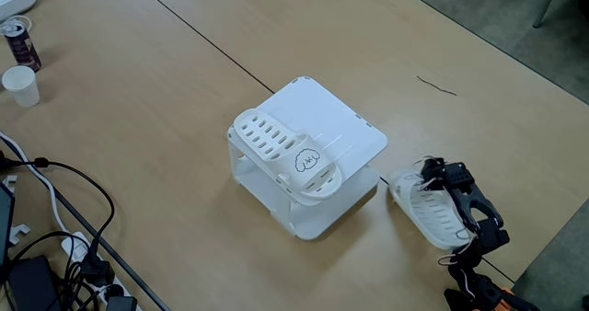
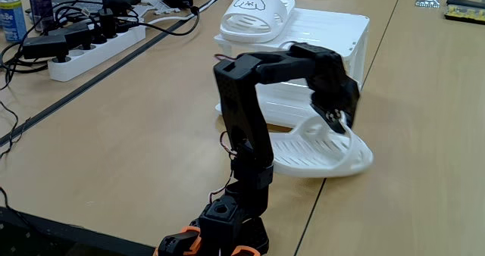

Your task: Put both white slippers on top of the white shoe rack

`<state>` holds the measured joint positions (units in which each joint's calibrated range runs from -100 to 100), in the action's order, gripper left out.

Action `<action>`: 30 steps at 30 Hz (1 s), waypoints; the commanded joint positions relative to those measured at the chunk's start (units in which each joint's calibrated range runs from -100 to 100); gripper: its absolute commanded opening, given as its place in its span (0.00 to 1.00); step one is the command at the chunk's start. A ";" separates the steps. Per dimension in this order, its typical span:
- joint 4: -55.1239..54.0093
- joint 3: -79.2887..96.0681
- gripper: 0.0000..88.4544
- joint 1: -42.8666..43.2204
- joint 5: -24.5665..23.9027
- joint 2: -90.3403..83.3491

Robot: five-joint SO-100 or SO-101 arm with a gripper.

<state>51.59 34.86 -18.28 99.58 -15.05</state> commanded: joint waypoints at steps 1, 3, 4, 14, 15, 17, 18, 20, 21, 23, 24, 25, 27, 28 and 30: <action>0.18 1.27 0.01 4.87 0.42 -8.80; 0.09 1.99 0.01 6.85 0.42 -9.98; 0.09 1.99 0.02 7.59 0.42 -10.48; -6.81 1.99 0.14 4.54 0.42 -10.06; -7.50 1.72 0.14 3.47 0.42 -10.06; -7.67 1.36 0.14 1.67 0.42 -10.15; -7.67 1.45 0.14 0.84 0.42 -10.48; -7.50 1.81 0.14 0.27 0.42 -10.91; -7.41 1.63 0.14 0.27 0.42 -11.07; -7.24 1.81 0.14 0.93 0.42 -12.92; -7.07 1.99 0.14 1.67 0.42 -14.52; -6.98 2.26 0.14 3.23 0.42 -16.21; -6.98 3.70 0.14 5.45 0.42 -19.82; -6.98 4.34 0.14 6.44 0.42 -21.84; -6.98 6.05 0.13 9.72 0.42 -26.13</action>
<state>44.89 40.43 -12.21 99.58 -32.54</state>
